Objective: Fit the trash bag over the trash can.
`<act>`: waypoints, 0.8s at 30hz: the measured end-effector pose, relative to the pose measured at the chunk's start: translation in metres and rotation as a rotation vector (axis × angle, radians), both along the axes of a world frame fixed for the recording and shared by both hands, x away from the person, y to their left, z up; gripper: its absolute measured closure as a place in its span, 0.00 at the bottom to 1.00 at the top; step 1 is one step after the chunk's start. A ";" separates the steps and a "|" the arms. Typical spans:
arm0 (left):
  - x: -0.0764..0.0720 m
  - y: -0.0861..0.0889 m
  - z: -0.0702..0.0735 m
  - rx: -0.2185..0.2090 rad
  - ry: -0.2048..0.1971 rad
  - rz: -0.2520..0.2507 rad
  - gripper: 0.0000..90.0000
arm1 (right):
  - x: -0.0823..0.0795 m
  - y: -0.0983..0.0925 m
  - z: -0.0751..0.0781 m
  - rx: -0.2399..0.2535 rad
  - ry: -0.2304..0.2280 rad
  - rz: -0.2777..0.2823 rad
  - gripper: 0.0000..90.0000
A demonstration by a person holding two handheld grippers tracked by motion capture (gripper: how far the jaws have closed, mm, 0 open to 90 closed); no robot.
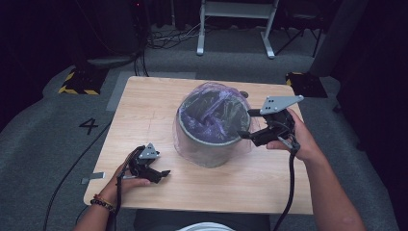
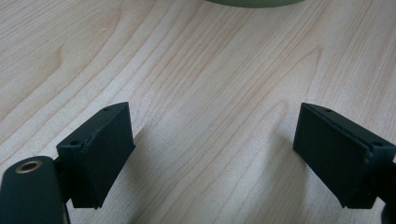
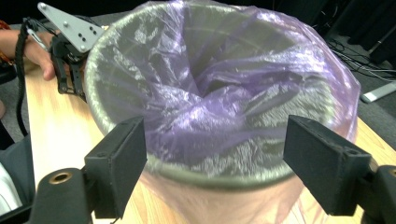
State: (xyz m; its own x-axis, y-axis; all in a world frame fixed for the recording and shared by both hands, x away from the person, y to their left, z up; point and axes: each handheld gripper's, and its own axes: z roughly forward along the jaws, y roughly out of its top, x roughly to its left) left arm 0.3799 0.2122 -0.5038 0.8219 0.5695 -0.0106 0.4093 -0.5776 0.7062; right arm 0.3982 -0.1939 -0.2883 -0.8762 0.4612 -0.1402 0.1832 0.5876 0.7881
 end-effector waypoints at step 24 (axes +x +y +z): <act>0.000 0.000 0.000 0.000 0.000 0.000 0.13 | -0.014 -0.031 -0.036 -0.061 0.004 -0.052 0.25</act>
